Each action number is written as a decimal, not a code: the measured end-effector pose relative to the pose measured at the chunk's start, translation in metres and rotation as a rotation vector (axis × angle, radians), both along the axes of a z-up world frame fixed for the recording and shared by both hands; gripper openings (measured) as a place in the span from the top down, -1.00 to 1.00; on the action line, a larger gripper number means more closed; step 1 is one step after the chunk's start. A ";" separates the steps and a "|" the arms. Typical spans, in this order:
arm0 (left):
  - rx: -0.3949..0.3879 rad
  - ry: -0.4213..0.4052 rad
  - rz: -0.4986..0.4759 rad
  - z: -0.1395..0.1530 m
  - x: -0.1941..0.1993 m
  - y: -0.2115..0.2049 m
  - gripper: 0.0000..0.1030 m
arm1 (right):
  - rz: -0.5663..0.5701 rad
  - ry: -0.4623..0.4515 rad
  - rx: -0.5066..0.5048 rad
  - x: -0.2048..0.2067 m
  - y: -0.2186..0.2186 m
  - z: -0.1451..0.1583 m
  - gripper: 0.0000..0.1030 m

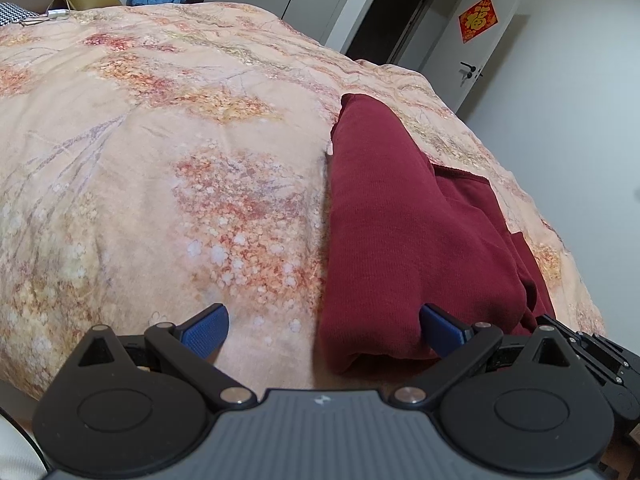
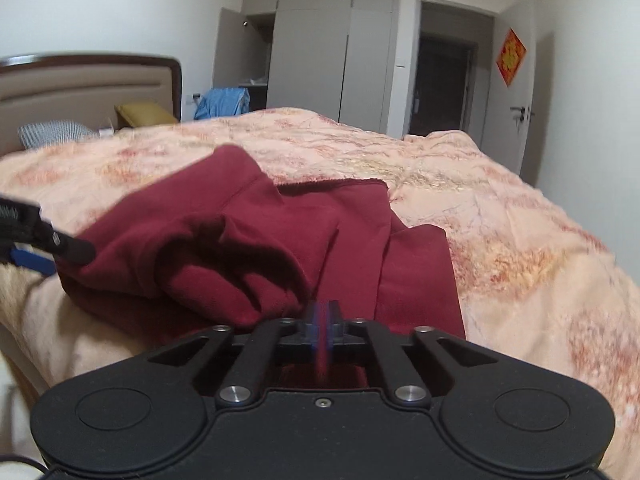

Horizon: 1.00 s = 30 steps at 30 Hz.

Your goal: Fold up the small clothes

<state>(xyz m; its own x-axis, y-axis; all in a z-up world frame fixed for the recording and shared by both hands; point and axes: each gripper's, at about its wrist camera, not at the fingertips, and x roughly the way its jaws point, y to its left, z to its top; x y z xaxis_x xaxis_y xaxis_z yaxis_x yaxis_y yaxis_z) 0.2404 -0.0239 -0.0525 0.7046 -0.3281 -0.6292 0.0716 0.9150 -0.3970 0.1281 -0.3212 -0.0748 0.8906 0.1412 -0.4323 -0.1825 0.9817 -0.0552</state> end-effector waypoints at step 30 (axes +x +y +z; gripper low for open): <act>0.035 0.016 0.007 0.001 0.003 -0.006 -0.99 | -0.106 0.072 0.536 0.062 -0.005 -0.003 0.73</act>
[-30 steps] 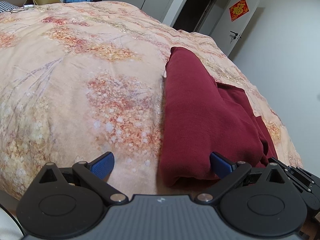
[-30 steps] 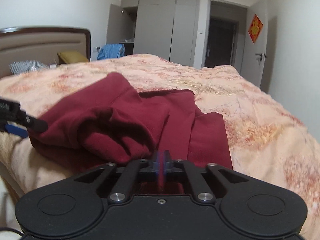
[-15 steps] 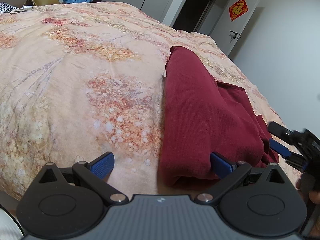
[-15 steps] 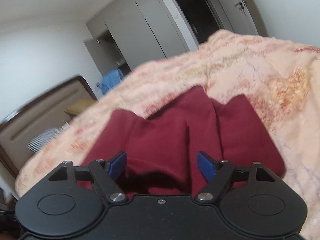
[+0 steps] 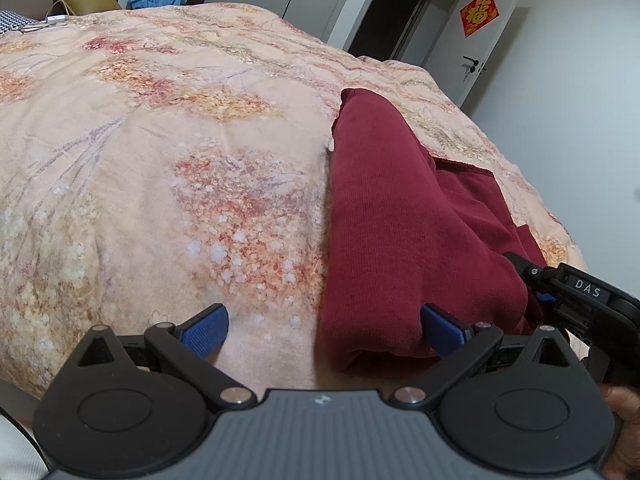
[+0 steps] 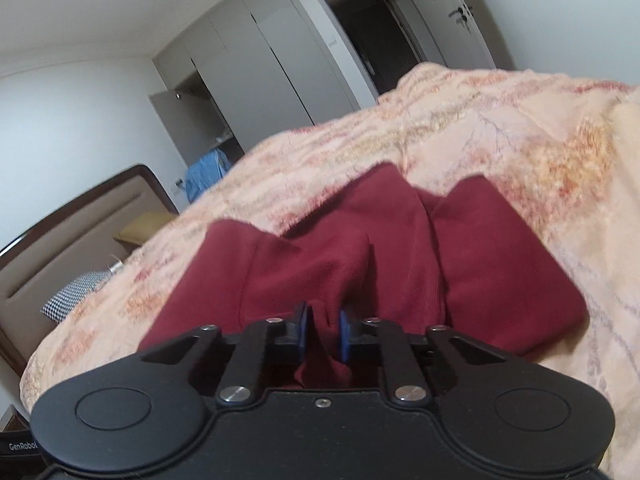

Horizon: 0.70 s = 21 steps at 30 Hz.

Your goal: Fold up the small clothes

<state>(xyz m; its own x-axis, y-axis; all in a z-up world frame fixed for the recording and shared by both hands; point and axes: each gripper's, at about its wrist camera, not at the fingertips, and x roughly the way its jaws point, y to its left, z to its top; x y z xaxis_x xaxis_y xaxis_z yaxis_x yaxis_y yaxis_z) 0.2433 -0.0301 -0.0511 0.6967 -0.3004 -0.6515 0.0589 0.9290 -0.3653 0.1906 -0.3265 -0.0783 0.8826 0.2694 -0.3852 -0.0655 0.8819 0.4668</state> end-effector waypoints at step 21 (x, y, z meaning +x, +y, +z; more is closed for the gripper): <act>-0.028 0.043 -0.166 0.009 0.011 -0.057 -0.99 | -0.127 -0.031 -0.225 -0.029 -0.060 -0.009 0.71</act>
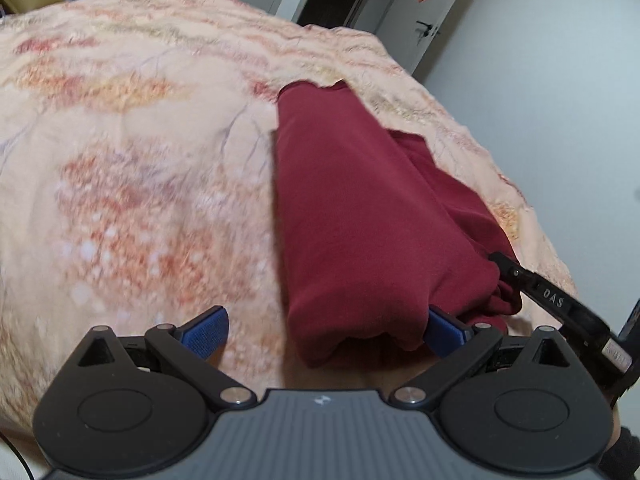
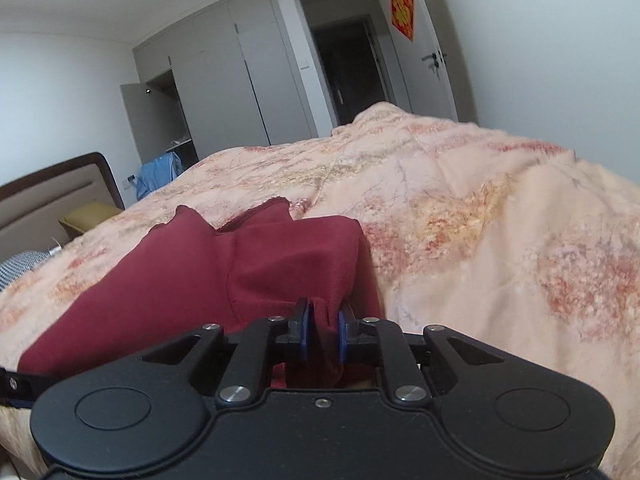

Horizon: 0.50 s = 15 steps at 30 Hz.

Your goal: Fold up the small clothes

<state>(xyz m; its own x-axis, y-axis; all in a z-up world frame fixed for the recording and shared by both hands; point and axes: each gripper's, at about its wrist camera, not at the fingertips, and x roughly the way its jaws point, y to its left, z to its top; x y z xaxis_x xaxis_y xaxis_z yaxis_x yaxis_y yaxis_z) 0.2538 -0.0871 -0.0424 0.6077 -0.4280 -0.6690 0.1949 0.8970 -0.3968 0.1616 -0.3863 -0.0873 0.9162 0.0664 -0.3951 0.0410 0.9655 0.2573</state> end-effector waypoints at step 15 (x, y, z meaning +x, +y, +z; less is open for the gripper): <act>-0.090 -0.061 0.092 0.015 -0.008 0.029 -1.00 | 0.250 -0.047 -0.223 -0.062 0.034 0.014 0.19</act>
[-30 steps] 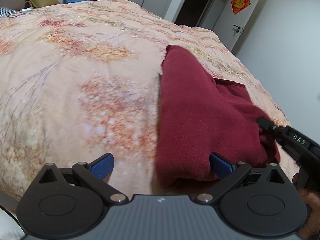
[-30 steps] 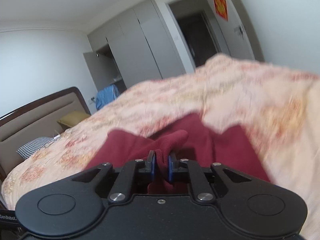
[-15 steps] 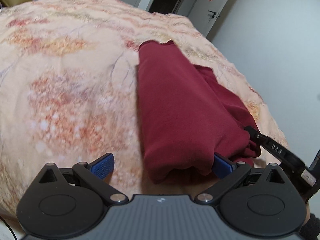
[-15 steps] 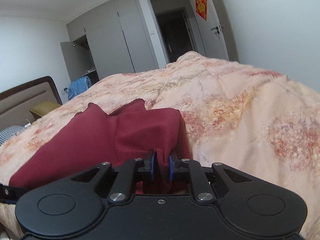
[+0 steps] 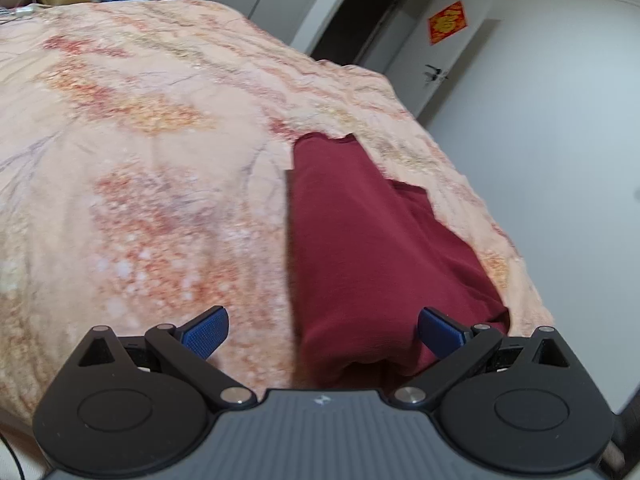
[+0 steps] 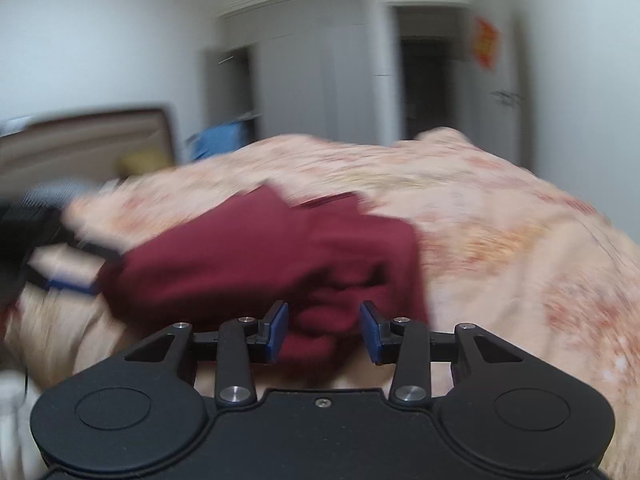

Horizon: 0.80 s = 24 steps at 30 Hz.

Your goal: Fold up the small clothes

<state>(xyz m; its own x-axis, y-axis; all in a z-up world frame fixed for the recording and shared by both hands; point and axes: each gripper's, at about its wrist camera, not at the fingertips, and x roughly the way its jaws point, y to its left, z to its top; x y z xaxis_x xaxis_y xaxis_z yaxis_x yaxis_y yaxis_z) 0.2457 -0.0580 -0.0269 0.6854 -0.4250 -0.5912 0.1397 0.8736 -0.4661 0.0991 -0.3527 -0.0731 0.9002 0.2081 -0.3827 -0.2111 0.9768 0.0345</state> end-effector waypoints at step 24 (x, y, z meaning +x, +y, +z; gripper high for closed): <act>-0.002 0.015 -0.014 0.001 -0.009 -0.002 -1.00 | 0.163 -0.099 -0.042 0.009 0.004 0.043 0.88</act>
